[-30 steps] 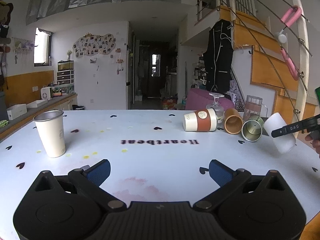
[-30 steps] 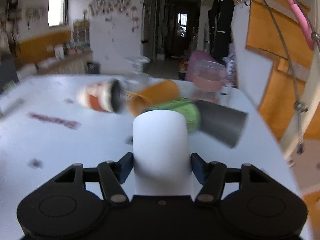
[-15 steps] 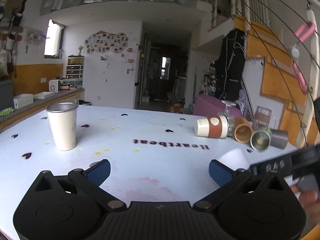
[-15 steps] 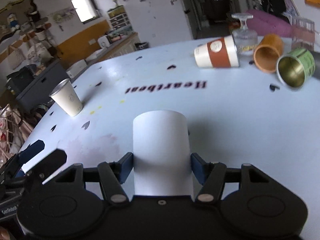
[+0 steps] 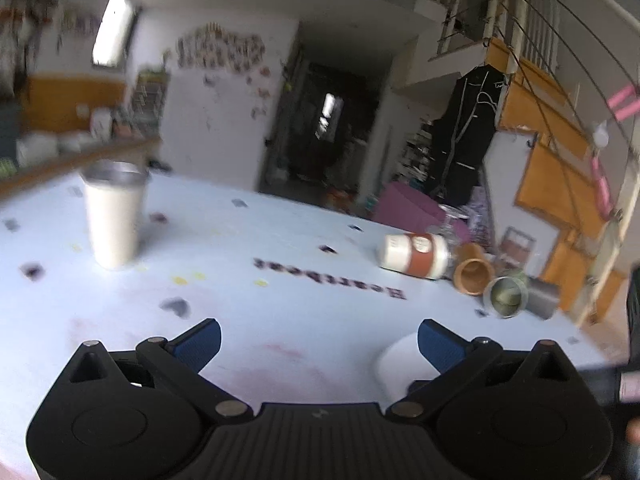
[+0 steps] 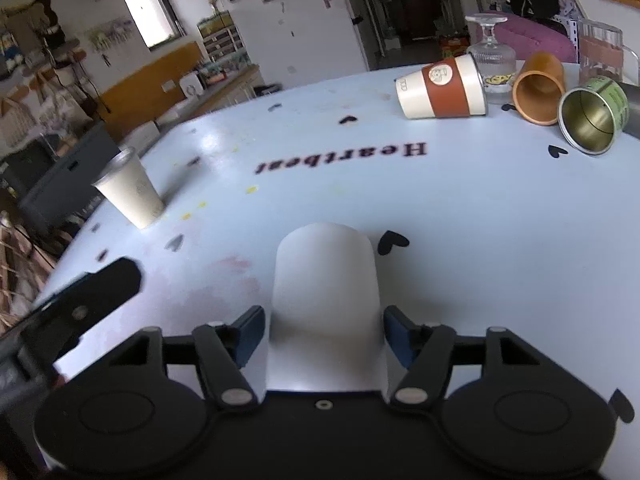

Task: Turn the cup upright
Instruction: 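Lift the white cup with the right tool while the left tool closes on it, then open the right tool to release the cup while the left tool holds it upright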

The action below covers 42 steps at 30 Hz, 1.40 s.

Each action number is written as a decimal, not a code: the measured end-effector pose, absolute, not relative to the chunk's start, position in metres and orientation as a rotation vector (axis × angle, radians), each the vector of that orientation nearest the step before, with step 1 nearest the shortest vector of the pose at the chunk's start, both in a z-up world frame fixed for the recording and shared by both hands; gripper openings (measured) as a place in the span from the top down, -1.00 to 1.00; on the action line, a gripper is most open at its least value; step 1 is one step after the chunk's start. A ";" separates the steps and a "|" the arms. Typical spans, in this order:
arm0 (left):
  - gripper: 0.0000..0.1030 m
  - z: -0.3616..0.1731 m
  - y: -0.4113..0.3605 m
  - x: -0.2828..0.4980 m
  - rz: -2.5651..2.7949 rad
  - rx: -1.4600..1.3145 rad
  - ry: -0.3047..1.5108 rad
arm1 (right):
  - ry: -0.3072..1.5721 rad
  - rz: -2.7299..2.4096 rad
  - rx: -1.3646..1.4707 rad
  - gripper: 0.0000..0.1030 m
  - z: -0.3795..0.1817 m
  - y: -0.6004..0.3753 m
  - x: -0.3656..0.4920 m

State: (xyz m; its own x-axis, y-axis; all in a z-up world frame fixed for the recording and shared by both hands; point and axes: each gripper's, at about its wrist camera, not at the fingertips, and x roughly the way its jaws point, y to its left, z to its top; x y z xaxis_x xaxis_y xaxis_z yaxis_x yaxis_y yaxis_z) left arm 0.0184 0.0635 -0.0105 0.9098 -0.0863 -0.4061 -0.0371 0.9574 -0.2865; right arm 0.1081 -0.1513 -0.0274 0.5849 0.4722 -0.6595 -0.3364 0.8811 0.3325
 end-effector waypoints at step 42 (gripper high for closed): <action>-0.29 -0.006 0.011 0.069 -0.095 0.021 0.458 | 0.662 0.580 0.167 0.15 -0.036 -0.164 0.064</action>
